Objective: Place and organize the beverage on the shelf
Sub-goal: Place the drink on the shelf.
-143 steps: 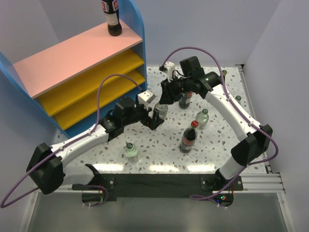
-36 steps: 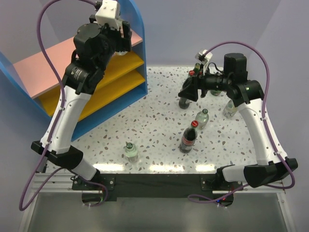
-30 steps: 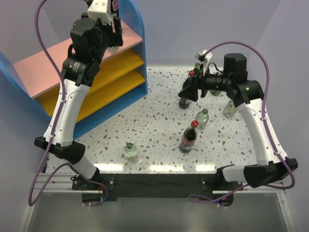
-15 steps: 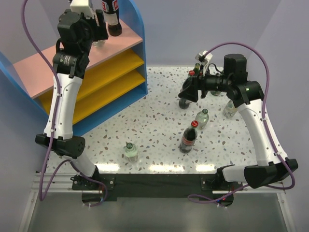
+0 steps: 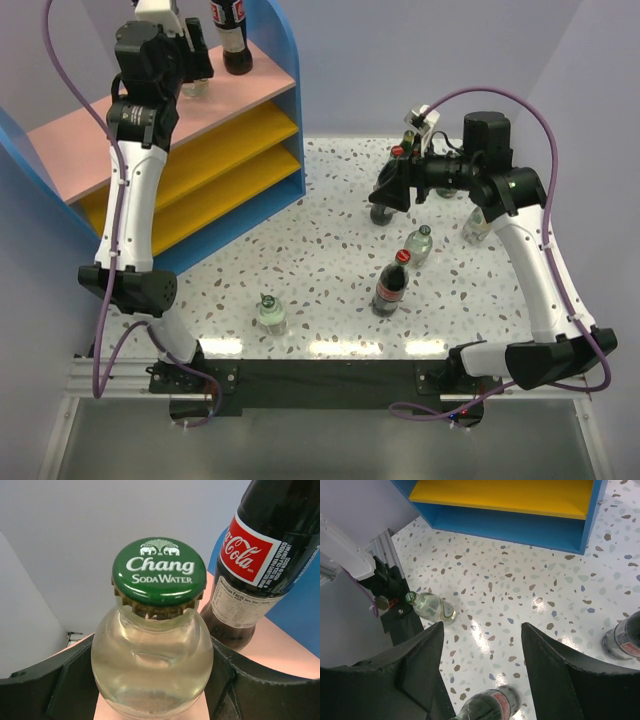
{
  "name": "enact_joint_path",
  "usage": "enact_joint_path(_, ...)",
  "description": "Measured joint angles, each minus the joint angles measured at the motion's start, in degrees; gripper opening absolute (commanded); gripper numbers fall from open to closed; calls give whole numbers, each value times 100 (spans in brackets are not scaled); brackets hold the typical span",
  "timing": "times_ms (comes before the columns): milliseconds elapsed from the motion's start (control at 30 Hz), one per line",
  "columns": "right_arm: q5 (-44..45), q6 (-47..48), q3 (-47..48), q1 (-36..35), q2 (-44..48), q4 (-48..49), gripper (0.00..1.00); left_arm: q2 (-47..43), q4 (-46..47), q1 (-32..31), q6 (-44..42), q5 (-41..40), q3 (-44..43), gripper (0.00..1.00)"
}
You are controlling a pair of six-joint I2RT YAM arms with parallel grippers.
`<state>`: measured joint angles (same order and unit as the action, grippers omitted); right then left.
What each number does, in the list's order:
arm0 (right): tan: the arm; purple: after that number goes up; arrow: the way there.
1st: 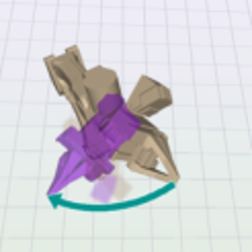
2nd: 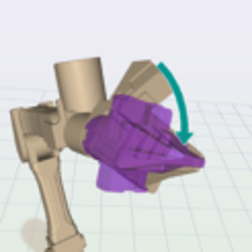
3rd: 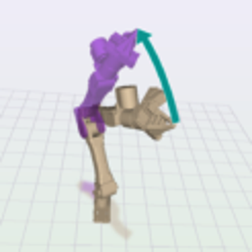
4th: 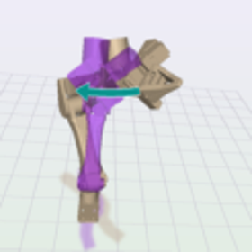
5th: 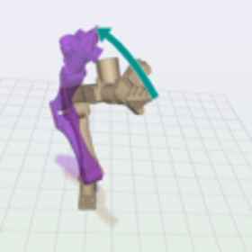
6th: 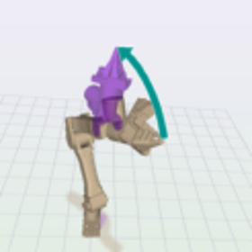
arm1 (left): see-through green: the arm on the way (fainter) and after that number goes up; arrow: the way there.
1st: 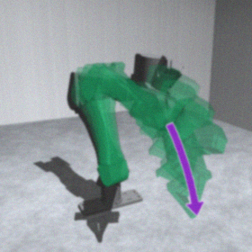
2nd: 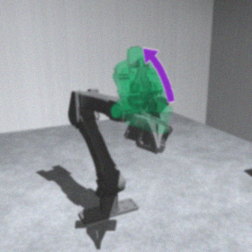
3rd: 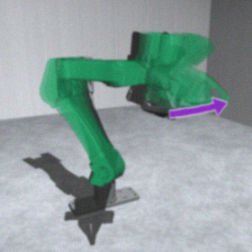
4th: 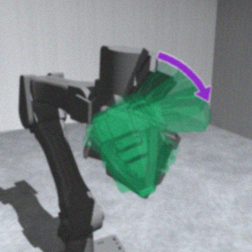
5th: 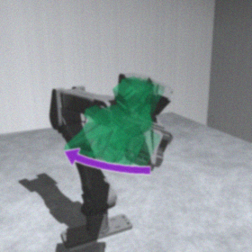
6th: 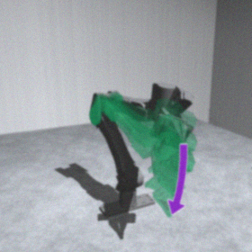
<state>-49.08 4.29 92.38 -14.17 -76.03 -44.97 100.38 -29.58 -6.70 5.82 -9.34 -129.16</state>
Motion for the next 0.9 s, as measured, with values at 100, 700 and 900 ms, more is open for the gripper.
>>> enact_joint_path(100,-7,-28,0,0,-9,0,67,4,13,59,70,61,0,2)
enact_joint_path(700,-15,-87,0,0,-50,46,67,2,61,251,251,282,57,67)
enact_joint_path(900,-15,-87,0,0,-50,48,67,2,179,251,251,315,66,84)
